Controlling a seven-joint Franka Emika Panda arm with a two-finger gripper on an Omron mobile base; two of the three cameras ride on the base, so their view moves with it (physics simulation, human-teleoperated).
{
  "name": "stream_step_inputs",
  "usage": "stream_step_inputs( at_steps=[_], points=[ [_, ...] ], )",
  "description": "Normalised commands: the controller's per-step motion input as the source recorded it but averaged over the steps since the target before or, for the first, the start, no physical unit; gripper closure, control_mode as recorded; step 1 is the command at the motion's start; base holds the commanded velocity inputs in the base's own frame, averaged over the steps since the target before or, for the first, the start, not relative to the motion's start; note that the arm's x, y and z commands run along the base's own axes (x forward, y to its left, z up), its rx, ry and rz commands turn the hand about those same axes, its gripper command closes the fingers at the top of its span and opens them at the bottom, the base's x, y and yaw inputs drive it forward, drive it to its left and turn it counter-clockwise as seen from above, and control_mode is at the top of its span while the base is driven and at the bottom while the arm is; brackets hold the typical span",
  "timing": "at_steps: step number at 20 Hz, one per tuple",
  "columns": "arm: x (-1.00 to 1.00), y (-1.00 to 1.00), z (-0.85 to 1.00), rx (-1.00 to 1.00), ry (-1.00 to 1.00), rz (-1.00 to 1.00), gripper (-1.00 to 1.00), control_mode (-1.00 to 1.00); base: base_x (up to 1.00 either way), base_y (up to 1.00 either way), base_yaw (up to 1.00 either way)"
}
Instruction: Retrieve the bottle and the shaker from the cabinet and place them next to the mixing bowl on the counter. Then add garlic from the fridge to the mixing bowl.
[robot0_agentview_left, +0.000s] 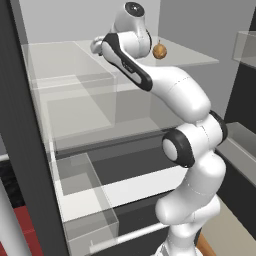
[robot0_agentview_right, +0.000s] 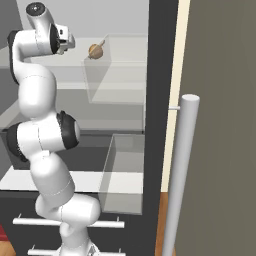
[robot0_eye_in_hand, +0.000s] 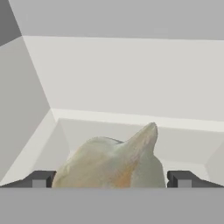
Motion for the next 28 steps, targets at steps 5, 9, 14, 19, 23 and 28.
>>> stream_step_inputs(
  at_steps=[5,9,14,19,23,28],
  points=[
    [0.0,0.0,0.0,0.0,0.0,0.0,-1.0,-1.0,0.0,0.0,0.0],
    [0.0,0.0,0.0,0.0,0.0,0.0,-1.0,-1.0,0.0,0.0,0.0],
    [0.0,0.0,-0.05,0.0,0.0,0.0,-1.0,-1.0,0.0,0.0,0.0],
    [0.0,0.0,-0.01,0.0,0.01,0.0,-1.0,-1.0,0.0,0.0,0.0],
    [0.0,0.0,0.0,0.0,0.0,0.0,-1.0,-1.0,0.0,0.0,0.0],
    [0.0,0.0,0.0,0.0,0.0,0.0,1.0,-1.0,0.0,0.0,0.0]
  ],
)
